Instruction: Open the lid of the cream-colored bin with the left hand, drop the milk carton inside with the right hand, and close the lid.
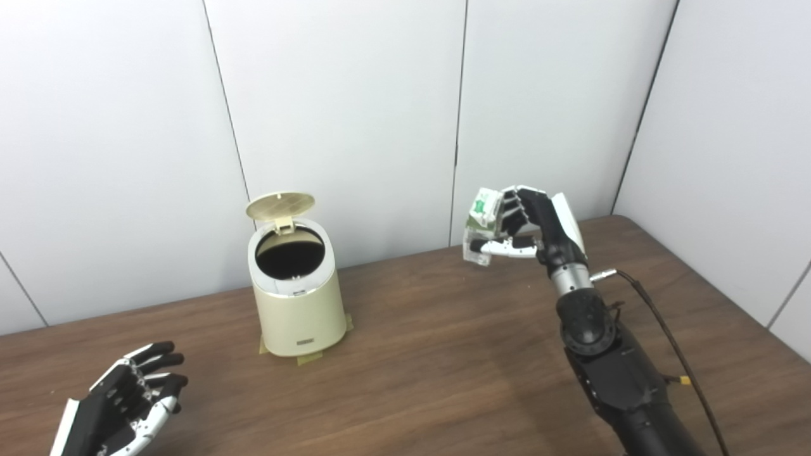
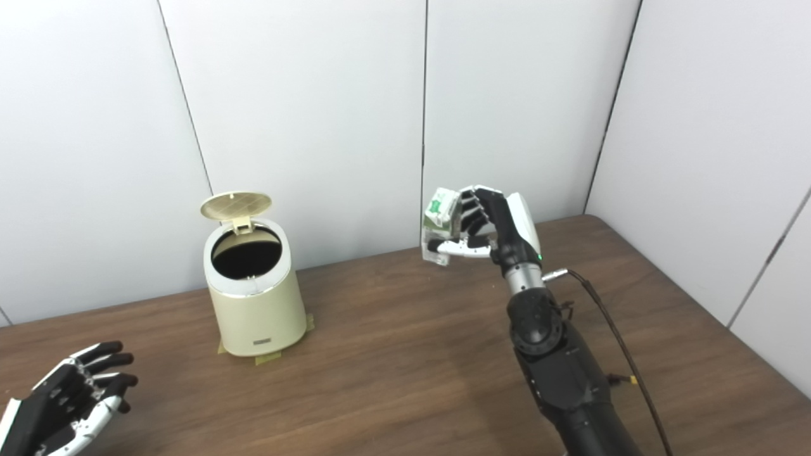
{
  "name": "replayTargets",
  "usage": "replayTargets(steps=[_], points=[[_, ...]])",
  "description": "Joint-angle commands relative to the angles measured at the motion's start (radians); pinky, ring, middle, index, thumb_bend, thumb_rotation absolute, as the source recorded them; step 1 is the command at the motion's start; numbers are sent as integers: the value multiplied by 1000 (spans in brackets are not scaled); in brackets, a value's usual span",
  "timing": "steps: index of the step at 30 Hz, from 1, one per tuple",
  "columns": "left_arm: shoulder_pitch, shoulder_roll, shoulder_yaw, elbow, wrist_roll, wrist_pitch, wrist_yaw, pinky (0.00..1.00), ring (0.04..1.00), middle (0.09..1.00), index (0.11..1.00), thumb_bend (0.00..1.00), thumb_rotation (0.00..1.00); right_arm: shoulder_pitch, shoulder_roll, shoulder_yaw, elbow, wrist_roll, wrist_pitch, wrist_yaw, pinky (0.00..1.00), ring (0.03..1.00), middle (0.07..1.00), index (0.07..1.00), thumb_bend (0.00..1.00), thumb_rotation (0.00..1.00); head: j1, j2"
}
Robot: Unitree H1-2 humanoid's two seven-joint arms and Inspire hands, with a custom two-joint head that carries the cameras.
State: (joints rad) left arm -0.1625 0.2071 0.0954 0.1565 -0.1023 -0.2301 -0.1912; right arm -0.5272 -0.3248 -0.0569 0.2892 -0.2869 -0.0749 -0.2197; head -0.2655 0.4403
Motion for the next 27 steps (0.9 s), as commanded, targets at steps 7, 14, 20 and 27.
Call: replayTargets(steps=[7,14,20,27], points=[[-49,4,-9,36,42,-93,24,434,576,663,697,433,0,-105,40,19,-108,-29,66,18,360,415,487,521,518,0,63,-5],[-55,-9,-23,68,61,-127,37,440,570,657,692,440,0,-108,126,27,-166,25,92,50,352,415,493,523,517,0,145,-10],[-55,-27,-29,79,78,-134,54,437,560,657,693,489,0,-97,199,46,-210,28,115,61,344,413,498,512,518,0,192,-10],[-58,-42,-37,86,110,-137,75,446,570,654,690,500,0,-105,261,74,-242,22,155,72,355,412,489,526,517,0,218,-7]])
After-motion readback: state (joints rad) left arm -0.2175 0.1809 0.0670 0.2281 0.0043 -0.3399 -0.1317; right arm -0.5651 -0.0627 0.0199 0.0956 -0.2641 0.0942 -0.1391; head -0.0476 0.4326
